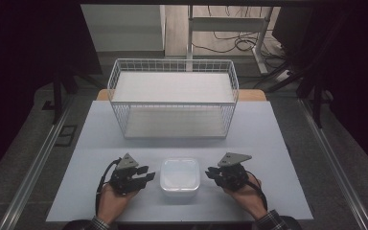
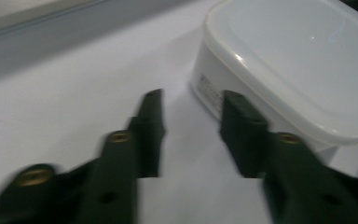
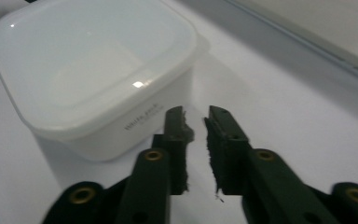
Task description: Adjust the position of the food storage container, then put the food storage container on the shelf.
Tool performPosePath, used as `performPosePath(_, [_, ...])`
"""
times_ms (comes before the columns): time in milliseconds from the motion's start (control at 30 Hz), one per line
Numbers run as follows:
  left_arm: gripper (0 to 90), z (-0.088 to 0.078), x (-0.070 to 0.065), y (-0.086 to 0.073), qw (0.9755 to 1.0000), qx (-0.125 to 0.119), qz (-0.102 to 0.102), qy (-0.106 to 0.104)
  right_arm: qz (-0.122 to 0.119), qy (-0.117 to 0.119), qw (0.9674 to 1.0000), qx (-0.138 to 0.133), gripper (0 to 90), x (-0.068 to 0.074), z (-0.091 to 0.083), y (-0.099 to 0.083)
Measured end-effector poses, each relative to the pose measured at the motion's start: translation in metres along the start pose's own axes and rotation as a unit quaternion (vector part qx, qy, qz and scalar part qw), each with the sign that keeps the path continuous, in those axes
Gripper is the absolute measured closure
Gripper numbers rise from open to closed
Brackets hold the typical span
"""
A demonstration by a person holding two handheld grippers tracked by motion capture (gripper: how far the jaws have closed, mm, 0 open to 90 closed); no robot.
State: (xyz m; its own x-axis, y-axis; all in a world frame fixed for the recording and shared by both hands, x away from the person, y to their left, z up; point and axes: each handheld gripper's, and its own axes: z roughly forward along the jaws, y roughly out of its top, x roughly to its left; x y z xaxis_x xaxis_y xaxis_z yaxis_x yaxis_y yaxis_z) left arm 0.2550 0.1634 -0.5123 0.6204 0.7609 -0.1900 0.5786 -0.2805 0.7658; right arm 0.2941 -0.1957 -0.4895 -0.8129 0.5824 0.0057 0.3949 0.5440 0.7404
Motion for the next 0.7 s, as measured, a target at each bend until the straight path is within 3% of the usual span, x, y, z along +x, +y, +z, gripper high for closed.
performPosePath(133, [28.6, -0.005, 0.003, -0.006, 0.9998, -0.01, 0.017, -0.005, 0.004, -0.004, 0.9999, -0.014, 51.5, -0.007, -0.009, -0.009])
performPosePath(233, [18.9, -0.003, 0.004, -0.009, 0.9996, -0.008, 0.021, -0.016, 0.014, 0.006, 0.9997, -0.018, 30.9, -0.013, -0.009, -0.014])
performPosePath(267, [17.6, -0.003, 0.004, -0.009, 0.9996, -0.008, 0.021, -0.016, 0.014, 0.006, 0.9997, -0.018, 30.9, -0.013, -0.009, -0.014])
performPosePath(300, [14.9, -0.001, 0.003, -0.009, 0.9996, -0.003, 0.021, -0.019, 0.019, 0.013, 0.9995, -0.022, 19.4, -0.015, -0.006, -0.016])
performPosePath(333, [12.8, 0.0, 0.003, -0.009, 0.9996, -0.001, 0.022, -0.019, 0.023, 0.015, 0.9994, -0.02, 16.0, -0.015, -0.004, -0.016])
performPosePath(467, [9.7, 0.0, 0.004, -0.01, 0.9996, -0.008, 0.019, -0.021, 0.013, 0.017, 0.9996, -0.017, 6.4, -0.013, -0.001, -0.016])
performPosePath(700, [5.4, 0.001, 0.007, -0.012, 0.9993, -0.02, 0.028, -0.016, 0.013, 0.026, 0.9993, -0.023, 4.3, -0.014, 0.0, -0.016])
